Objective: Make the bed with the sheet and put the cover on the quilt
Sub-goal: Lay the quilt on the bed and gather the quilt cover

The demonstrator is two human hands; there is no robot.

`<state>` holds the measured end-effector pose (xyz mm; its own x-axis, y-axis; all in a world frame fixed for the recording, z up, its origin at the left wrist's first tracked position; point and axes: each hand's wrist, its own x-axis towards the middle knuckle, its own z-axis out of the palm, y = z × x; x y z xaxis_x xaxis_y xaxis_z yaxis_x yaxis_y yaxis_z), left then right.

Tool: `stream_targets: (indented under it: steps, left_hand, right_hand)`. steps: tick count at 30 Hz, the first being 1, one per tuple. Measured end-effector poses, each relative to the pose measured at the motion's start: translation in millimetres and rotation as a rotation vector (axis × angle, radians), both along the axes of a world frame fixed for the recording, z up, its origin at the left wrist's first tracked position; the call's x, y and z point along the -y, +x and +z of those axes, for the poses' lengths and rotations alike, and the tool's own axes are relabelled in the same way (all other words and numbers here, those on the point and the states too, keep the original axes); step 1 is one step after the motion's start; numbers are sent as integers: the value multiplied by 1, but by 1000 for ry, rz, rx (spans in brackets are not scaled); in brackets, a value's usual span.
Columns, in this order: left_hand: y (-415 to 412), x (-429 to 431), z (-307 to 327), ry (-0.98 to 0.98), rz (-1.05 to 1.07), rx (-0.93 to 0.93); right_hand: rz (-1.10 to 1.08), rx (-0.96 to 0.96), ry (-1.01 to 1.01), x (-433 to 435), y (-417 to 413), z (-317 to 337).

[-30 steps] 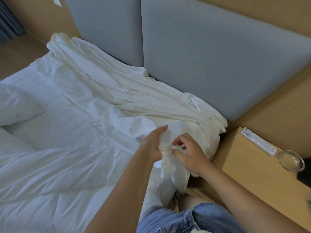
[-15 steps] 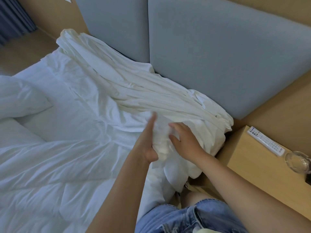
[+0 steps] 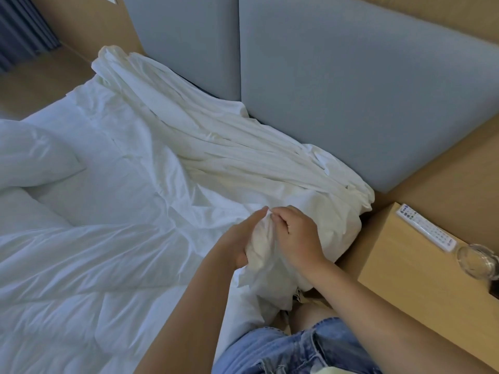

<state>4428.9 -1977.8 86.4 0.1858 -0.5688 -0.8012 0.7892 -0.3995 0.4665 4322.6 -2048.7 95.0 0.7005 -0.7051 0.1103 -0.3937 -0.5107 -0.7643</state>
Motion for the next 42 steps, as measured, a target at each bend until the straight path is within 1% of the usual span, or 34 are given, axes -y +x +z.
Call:
stream_targets:
  steps: [2, 3, 4, 5, 7, 8, 9, 10, 12, 13, 14, 15, 16, 18, 19, 20, 21, 23, 25, 27, 28, 29, 30, 31, 33, 34, 35, 36, 37, 38, 40, 41, 42]
  left_hand:
    - [1, -2, 3, -27, -50, -63]
    - [2, -1, 6, -39, -43, -60]
    - [3, 1, 11, -38, -24, -12]
    - [4, 5, 17, -8, -16, 124]
    - [9, 9, 28, 60, 115, 480]
    - [13, 9, 33, 21, 197, 554]
    - [17, 8, 37, -62, 279, 549]
    - [20, 5, 38, -157, 337, 482]
    - [23, -3, 37, -325, 391, 205]
    - [20, -6, 36, -360, 379, 54]
    - [13, -8, 33, -349, 338, -67]
    - [6, -11, 29, -310, 283, -146]
    - [0, -13, 27, -266, 215, -184]
    - [-4, -18, 22, -189, 52, -129]
    - [-2, -22, 21, -183, 1, -72]
    - [1, -24, 22, -195, -19, -20]
    - [6, -25, 23, -209, 15, 46]
    - [12, -23, 27, -212, 197, 146]
    - [9, -16, 23, -168, 417, 149]
    - [4, -9, 15, -177, 565, 46]
    - [2, -6, 12, -195, 591, -42]
    - [1, -3, 11, -203, 565, -114]
    - [2, -2, 10, -183, 477, -150]
    - [3, 1, 9, -123, 333, -127]
    - [3, 5, 9, 20, -48, 7]
    - [2, 6, 9, 58, -201, 91]
    - [3, 8, 10, 74, -293, 163]
    - [4, 10, 12, 86, -327, 235]
    - [5, 11, 16, 105, -314, 309]
    - [5, 13, 20, 111, -257, 376]
    - [7, 14, 27, 73, -50, 472]
    - [11, 14, 29, 13, 73, 462]
    - [15, 14, 32, -89, 186, 392]
  right_hand:
    - [85, 12, -83, -6, 4, 4]
    - [152, 12, -122, -11, 6, 6]
    - [205, 24, -131, -16, 7, 6]
    - [237, 41, -106, -19, 6, 4]
    - [202, 62, -23, -17, 4, 1]
    - [149, 52, 14, -13, 3, -1]
    - [92, 34, 44, -8, 1, -1]
    - [41, 28, 62, -3, 0, 0]
    - [-11, 43, 51, 5, 2, 5]
    - [3, 29, 46, 8, 3, 7]
    - [39, -13, 48, 9, 5, 8]
    - [92, -85, 42, 11, 6, 7]
    - [149, -182, 36, 12, 6, 5]
    - [242, -374, 52, 13, 4, -1]
    - [269, -432, 68, 13, 2, -4]
    - [277, -469, 81, 14, 0, -7]
    - [269, -479, 83, 16, -1, -9]
    - [205, -416, 78, 18, -2, -10]
    - [147, -286, 77, 18, 0, -6]
    - [126, -165, 39, 13, 2, -2]
    - [125, -132, 15, 9, 1, -1]
    - [130, -116, -3, 3, 0, -1]
    - [135, -110, -16, -1, -3, -2]
    - [139, -108, -28, -4, -6, -4]
    - [133, -95, -42, -7, -12, -8]
    - [130, -89, -48, -6, -14, -9]
    - [136, -88, -50, -6, -15, -8]
    - [151, -87, -53, -6, -16, -8]
    - [167, -84, -56, -7, -16, -8]
    - [187, -76, -59, -9, -17, -8]
    - [216, -57, -57, -13, -17, -8]
    - [220, -44, -38, -14, -18, -7]
    - [219, -24, -6, -13, -18, -5]
